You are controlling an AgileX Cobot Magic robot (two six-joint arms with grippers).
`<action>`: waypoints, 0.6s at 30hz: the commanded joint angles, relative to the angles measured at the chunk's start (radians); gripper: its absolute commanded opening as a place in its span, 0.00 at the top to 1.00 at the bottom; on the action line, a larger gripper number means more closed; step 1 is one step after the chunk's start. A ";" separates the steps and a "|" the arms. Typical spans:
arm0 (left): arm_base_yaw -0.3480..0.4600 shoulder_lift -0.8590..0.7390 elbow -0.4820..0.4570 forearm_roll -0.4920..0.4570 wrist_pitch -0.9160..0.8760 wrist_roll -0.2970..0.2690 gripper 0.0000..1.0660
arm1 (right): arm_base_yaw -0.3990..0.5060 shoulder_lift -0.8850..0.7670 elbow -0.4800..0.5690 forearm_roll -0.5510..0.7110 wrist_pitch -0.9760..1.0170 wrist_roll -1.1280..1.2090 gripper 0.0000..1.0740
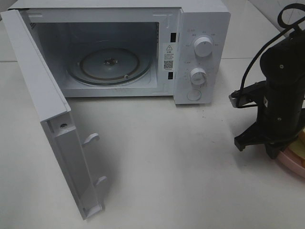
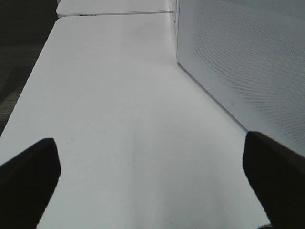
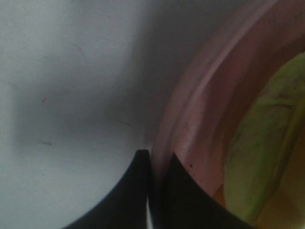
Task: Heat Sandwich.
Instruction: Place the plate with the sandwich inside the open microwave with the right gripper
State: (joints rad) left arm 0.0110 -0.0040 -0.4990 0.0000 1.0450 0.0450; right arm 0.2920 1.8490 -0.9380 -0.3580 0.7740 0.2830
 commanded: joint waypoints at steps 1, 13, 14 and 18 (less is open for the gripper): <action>0.002 -0.027 0.005 -0.010 -0.017 -0.003 0.03 | 0.024 -0.027 0.007 -0.046 0.052 0.041 1.00; 0.002 -0.027 0.005 -0.010 -0.017 -0.003 0.03 | 0.128 -0.149 0.014 -0.085 0.171 0.057 1.00; 0.002 -0.027 0.005 -0.010 -0.017 -0.003 0.03 | 0.139 -0.162 0.021 -0.085 0.173 0.056 0.99; 0.002 -0.027 0.005 -0.010 -0.017 -0.003 0.03 | 0.181 -0.202 0.055 -0.081 0.180 0.056 0.99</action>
State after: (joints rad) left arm 0.0110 -0.0040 -0.4990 0.0000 1.0450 0.0450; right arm 0.4560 1.6680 -0.8990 -0.4180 0.9230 0.3260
